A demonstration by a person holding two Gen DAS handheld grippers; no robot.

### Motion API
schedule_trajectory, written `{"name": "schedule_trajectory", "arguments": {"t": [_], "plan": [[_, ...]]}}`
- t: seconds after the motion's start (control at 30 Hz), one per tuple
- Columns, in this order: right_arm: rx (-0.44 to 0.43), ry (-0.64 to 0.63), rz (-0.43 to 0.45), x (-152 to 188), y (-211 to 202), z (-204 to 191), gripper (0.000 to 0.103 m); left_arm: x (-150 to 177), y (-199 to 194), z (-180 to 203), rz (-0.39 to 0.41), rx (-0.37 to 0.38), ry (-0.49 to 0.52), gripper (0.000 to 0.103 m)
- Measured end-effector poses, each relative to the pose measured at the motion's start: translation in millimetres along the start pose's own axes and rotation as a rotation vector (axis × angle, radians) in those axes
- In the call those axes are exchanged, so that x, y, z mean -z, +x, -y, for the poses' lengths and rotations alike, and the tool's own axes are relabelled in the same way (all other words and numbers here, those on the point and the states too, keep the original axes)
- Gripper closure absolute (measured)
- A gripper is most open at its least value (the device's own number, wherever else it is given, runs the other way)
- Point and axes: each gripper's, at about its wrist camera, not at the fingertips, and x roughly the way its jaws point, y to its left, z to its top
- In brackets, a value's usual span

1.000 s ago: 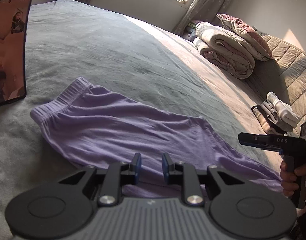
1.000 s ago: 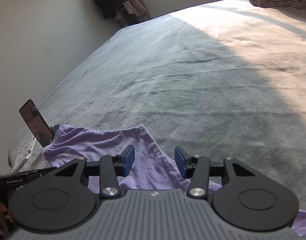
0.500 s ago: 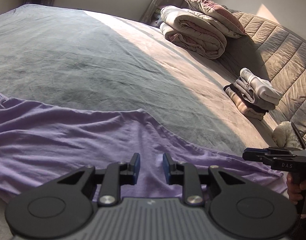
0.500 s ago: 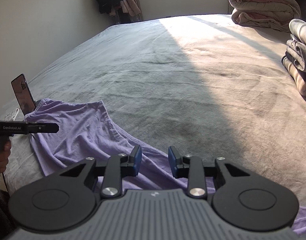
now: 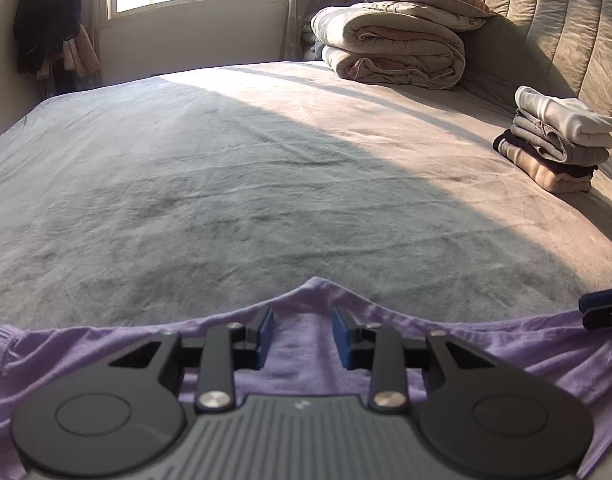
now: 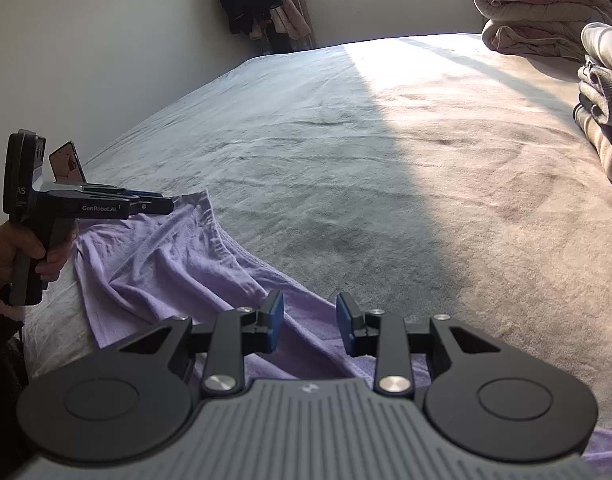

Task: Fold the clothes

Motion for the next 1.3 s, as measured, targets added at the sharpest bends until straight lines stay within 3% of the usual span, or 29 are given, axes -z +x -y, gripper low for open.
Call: {"name": "schedule_trajectory", "arguments": {"t": [0.03,0.1,0.23,0.47,0.6,0.67,0.8,1.07,1.3], "plan": [[-0.018,0.003,-0.007,-1.4,2.3,1.4,0.069,-2.5,3.7,-3.8,-0.004,0.012,-0.004,0.057],[-0.045,0.003,-0.022,-2.9,7.0,2.4,0.069,-4.3,14.2,-10.4,-0.023,0.041,-0.026,0.054],[-0.083,-0.01,-0.066,-2.0,15.6,1.3,0.069,1.1,31.9,-13.9,-0.048,0.043,-0.063,0.054],[-0.12,-0.013,-0.078,-1.4,15.9,4.1,0.069,-1.9,37.4,-11.9,-0.027,0.047,-0.103,0.056],[-0.122,-0.016,-0.089,-2.4,14.9,5.0,0.076,-2.9,38.4,-5.1,-0.029,0.064,-0.071,0.057],[-0.112,-0.012,-0.098,-2.3,15.9,4.5,0.082,-2.5,39.3,-0.2,-0.029,0.065,-0.055,0.063],[-0.086,0.001,-0.112,-2.2,18.3,4.5,0.099,0.2,41.2,4.9,-0.012,0.02,-0.078,0.098],[-0.042,-0.005,-0.01,-10.5,3.2,2.4,0.101,2.3,29.3,3.8,0.128,-0.053,-0.176,0.101],[0.011,0.021,-0.034,-6.8,22.9,7.3,0.098,5.9,46.5,6.5,0.074,-0.093,-0.182,0.097]]}}
